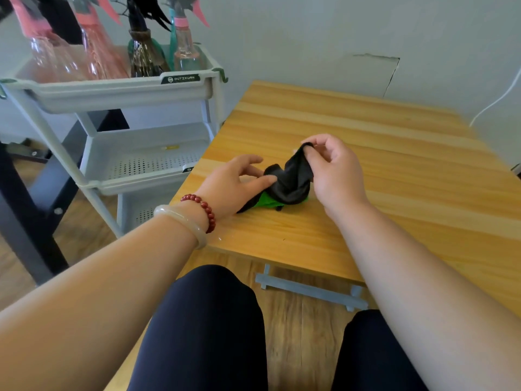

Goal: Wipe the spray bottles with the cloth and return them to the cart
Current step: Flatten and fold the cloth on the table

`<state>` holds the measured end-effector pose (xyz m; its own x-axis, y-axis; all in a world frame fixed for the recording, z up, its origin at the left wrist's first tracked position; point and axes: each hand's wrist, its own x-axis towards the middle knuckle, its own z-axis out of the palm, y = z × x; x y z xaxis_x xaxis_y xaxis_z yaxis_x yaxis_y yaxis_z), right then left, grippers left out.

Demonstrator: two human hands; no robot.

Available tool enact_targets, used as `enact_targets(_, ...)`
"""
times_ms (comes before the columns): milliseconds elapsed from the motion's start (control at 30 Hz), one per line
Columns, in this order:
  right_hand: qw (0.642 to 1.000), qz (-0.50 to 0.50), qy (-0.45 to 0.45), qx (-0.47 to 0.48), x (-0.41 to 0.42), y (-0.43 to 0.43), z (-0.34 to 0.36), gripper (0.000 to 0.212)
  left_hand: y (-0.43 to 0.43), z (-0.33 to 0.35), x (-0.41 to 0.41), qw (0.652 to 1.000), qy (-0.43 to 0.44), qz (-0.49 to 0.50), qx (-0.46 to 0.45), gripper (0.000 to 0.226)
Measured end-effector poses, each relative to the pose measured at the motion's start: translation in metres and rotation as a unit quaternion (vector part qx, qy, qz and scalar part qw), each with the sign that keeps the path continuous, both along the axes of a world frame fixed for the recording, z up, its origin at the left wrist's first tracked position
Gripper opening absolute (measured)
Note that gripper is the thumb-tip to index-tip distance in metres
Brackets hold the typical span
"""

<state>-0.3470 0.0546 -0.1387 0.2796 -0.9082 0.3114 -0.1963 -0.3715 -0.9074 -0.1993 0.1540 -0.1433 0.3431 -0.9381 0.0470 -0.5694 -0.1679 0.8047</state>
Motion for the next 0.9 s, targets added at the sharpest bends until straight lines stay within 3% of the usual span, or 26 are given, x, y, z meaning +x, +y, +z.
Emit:
enact_targets(67,1.000,-0.014,-0.009,-0.019,-0.004,-0.004,0.002,0.024,-0.005,-0.002,-0.004,1.000,-0.007,-0.004,-0.010,0.027)
enact_targets(167,0.999,-0.029,-0.011,-0.028,-0.013,-0.012,0.003,0.026,-0.009,-0.002,-0.010,0.999,0.018,-0.002,-0.040,0.006)
enact_targets(333,0.998,0.051,-0.001,-0.027,-0.014,-0.009,0.011,0.018,-0.022,0.009,-0.023,0.988,0.128,-0.017,-0.088,0.019)
enact_targets(500,0.999,0.041,-0.008,-0.031,-0.020,-0.015,0.023,0.025,-0.027,0.020,-0.030,0.997,0.015,-0.041,-0.069,0.012)
enact_targets(900,0.996,-0.025,0.003,-0.080,-0.035,-0.022,0.033,0.016,-0.018,0.041,-0.003,0.995,-0.059,-0.046,-0.069,0.003)
